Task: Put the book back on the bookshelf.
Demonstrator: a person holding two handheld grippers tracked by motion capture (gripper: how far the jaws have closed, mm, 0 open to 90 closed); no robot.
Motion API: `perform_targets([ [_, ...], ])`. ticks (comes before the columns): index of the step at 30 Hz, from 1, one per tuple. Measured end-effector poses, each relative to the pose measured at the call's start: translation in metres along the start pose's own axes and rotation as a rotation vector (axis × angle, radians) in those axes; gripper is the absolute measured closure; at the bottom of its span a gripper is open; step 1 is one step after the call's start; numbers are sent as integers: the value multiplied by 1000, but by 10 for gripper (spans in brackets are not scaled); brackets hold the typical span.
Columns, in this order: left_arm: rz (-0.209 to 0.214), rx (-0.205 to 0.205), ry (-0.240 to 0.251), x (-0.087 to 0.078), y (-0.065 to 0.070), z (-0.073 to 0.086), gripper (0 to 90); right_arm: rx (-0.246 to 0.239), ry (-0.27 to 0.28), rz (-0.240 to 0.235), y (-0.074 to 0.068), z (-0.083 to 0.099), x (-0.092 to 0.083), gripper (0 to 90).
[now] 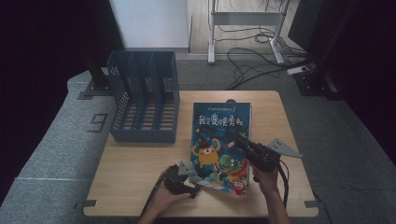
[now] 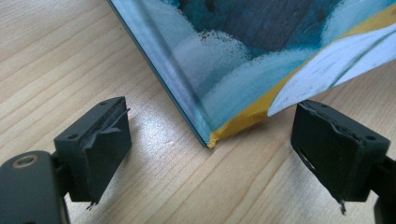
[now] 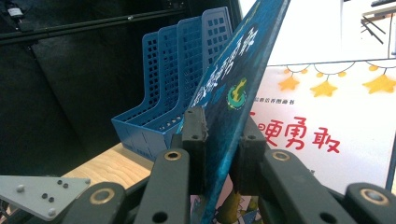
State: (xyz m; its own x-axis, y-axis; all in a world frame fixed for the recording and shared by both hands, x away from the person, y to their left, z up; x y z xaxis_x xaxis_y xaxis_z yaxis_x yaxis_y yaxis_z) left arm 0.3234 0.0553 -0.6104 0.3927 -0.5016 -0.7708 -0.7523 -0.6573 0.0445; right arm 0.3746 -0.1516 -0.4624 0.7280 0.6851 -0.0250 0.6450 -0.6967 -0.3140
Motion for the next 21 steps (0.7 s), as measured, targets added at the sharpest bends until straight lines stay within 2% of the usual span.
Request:
perform_targets([
  [9,6,0,11,0,1,-1,135,-4,2,1,0,0,0,770],
  [12,-7,2,9,2,1,-2,123,-12,9,-10,-3,-1,-1,769],
  [18,-22,-12,11,5,2,-5,118,-99,34,-63,-22,-10,-4,775],
  [21,-29,-16,11,7,0,-7,118,-103,37,-66,-24,-12,-5,780],
])
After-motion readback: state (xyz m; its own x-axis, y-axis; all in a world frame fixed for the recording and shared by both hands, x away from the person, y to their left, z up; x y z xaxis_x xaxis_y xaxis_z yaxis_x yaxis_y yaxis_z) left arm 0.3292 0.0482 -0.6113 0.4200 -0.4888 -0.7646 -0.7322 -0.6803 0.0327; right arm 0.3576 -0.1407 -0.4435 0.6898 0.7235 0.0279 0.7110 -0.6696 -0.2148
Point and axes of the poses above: each handheld gripper's, and its own axes: x roughly forward along the jaws, z roughly out of its underside, y roughly to its right, the point moved 9 cm from there along x, roughly forward along the jaws, and after that the axes turned 2 degrees about x, right-handed, at the moved point
